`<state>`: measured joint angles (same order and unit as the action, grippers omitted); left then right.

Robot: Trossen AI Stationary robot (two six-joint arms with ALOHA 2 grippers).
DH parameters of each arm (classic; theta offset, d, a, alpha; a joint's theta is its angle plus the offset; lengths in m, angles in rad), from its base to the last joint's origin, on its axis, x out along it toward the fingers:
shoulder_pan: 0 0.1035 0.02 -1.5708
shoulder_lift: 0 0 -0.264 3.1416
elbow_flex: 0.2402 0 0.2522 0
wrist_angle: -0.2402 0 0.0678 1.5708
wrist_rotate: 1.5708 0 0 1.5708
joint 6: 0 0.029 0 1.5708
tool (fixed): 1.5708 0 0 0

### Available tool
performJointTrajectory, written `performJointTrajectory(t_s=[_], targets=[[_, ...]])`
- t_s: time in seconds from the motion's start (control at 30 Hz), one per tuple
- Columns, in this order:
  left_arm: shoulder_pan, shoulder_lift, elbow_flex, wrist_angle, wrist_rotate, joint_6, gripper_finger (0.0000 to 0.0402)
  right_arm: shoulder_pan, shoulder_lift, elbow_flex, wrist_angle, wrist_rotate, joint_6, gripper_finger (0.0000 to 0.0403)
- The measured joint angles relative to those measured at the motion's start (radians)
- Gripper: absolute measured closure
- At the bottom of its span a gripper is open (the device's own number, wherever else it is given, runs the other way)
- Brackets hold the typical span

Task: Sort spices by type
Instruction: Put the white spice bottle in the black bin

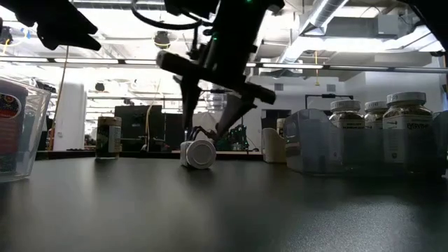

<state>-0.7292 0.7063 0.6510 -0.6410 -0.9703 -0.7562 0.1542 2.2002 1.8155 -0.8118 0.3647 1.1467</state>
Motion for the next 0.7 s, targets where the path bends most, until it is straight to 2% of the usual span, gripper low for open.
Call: performJointTrajectory(t_s=[0.13,0.3,0.47,0.7], targets=[[0.0,0.0,0.0,-0.003,0.0,0.0,0.018,-0.021,-0.002,0.001,0.001,-0.005,-0.02,0.0106],[0.0,0.0,0.0,-0.032,0.001,0.0,0.018,-0.049,-0.002,0.001,0.04,-0.097,-0.052,0.0106],[0.0,0.0,0.0,-0.035,0.005,0.0,0.018,-0.067,-0.002,0.001,0.02,-0.103,-0.049,0.0106],[0.001,0.0,0.0,-0.053,0.006,0.0,0.018,-0.091,0.025,-0.001,0.019,-0.164,-0.075,0.0106]])
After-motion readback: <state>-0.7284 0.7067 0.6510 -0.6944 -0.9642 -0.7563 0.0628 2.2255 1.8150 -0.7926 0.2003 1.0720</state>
